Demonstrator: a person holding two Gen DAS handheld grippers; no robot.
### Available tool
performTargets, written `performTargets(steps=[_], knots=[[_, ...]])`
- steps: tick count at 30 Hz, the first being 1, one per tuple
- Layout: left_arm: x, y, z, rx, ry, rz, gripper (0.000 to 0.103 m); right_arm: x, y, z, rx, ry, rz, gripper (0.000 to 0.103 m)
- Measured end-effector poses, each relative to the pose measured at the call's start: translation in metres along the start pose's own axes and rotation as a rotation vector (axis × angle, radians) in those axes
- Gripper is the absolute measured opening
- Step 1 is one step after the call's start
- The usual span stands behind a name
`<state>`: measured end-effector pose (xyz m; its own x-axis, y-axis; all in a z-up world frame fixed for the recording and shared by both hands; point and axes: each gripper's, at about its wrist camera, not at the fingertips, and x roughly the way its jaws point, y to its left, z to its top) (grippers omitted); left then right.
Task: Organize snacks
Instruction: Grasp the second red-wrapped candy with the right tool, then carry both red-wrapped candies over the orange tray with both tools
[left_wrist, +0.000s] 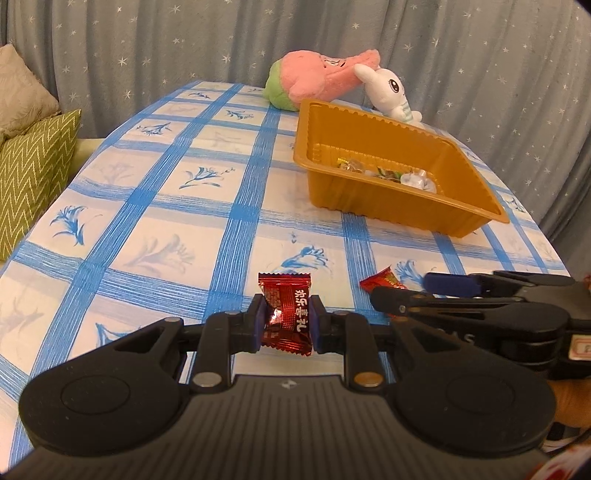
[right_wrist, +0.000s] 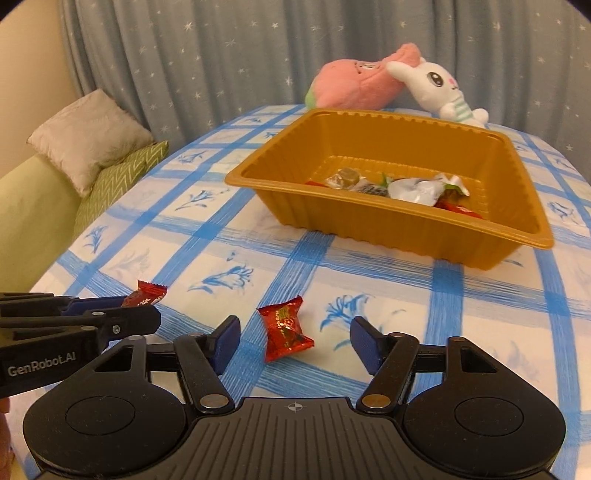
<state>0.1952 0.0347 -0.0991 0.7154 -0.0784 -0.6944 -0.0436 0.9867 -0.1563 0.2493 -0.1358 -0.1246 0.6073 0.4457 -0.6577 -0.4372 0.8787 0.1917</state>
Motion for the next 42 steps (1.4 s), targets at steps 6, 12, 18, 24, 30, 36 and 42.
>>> performTargets(steps=[6, 12, 18, 24, 30, 36, 42], knots=[[0.005, 0.002, -0.001, -0.006, 0.009, 0.005, 0.021, 0.012, 0.006, 0.0, -0.04, 0.006, -0.004, 0.047], [0.006, 0.002, -0.002, -0.004, 0.01, 0.003, 0.021, 0.017, 0.011, 0.0, -0.08, 0.002, -0.013, 0.036], [0.007, 0.0, -0.002, -0.001, 0.014, 0.0, 0.021, 0.017, 0.013, -0.001, -0.086, -0.002, -0.029, 0.023], [0.005, -0.001, -0.002, 0.006, 0.01, -0.002, 0.021, 0.008, 0.012, 0.002, -0.066, -0.021, -0.052, 0.021], [0.002, -0.005, 0.0, 0.015, 0.001, -0.009, 0.021, -0.003, 0.013, 0.004, -0.055, -0.028, -0.056, 0.021], [-0.001, -0.01, 0.003, 0.024, -0.008, -0.021, 0.021, -0.017, 0.011, 0.006, -0.048, -0.041, -0.07, 0.021], [-0.005, -0.018, 0.005, 0.045, -0.017, -0.036, 0.021, -0.031, 0.006, 0.007, -0.041, -0.046, -0.099, 0.021]])
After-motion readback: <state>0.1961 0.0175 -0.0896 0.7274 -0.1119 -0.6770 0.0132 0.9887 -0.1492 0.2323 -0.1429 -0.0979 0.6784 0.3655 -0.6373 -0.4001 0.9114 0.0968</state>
